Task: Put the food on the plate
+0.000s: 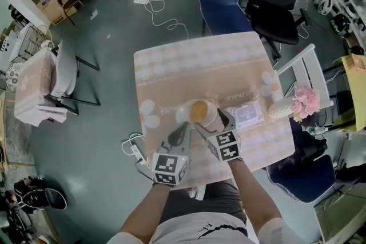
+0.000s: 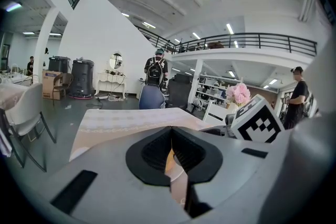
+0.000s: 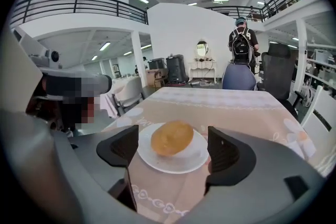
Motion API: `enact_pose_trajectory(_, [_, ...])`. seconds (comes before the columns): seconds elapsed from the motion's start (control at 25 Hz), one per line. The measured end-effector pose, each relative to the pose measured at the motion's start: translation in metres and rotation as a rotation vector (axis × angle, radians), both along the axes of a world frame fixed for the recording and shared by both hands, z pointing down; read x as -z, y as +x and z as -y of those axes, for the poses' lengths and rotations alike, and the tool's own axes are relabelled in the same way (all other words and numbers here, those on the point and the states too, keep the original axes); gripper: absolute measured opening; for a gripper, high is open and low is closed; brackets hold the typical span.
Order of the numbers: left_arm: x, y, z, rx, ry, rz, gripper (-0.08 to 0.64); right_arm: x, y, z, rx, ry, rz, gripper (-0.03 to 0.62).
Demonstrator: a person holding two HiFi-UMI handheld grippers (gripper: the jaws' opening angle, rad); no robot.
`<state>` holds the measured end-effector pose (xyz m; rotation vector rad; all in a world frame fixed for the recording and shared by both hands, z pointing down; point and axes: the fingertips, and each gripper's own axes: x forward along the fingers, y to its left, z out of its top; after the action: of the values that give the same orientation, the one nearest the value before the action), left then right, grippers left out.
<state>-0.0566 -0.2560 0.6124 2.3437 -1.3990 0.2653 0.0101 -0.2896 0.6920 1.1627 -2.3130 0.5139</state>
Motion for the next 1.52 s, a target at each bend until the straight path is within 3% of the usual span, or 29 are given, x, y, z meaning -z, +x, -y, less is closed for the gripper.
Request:
enact_pose_trajectory(0.28, [0.033,0.007,-0.015,-0.015,0.013,0.0,0.008,0.055,-0.003,-0.022,0.024,0.013,0.097,0.408])
enact_pose_trajectory(0.44, [0.055,0.013,-0.024,-0.034,0.028,0.001,0.008,0.086,-0.004,-0.033,0.013,0.047,0.113,0.36])
enact_pose_trajectory(0.52, [0.067,0.014,-0.027,-0.043,0.046,-0.002,0.008,0.1,-0.002,-0.034,-0.006,0.077,0.116,0.313])
enact_pose_trajectory(0.68, [0.086,0.015,-0.028,-0.047,0.072,-0.006,0.008,0.123,0.009,-0.034,-0.075,0.135,0.107,0.132])
enact_pose_trajectory(0.84, [0.103,0.014,-0.035,-0.054,0.09,-0.015,0.008,0.146,0.014,-0.044,-0.114,0.162,0.147,0.057])
enact_pose_trajectory(1.52, [0.164,0.024,-0.07,-0.104,0.166,-0.037,0.008,0.243,0.018,-0.078,-0.158,0.284,0.306,0.018])
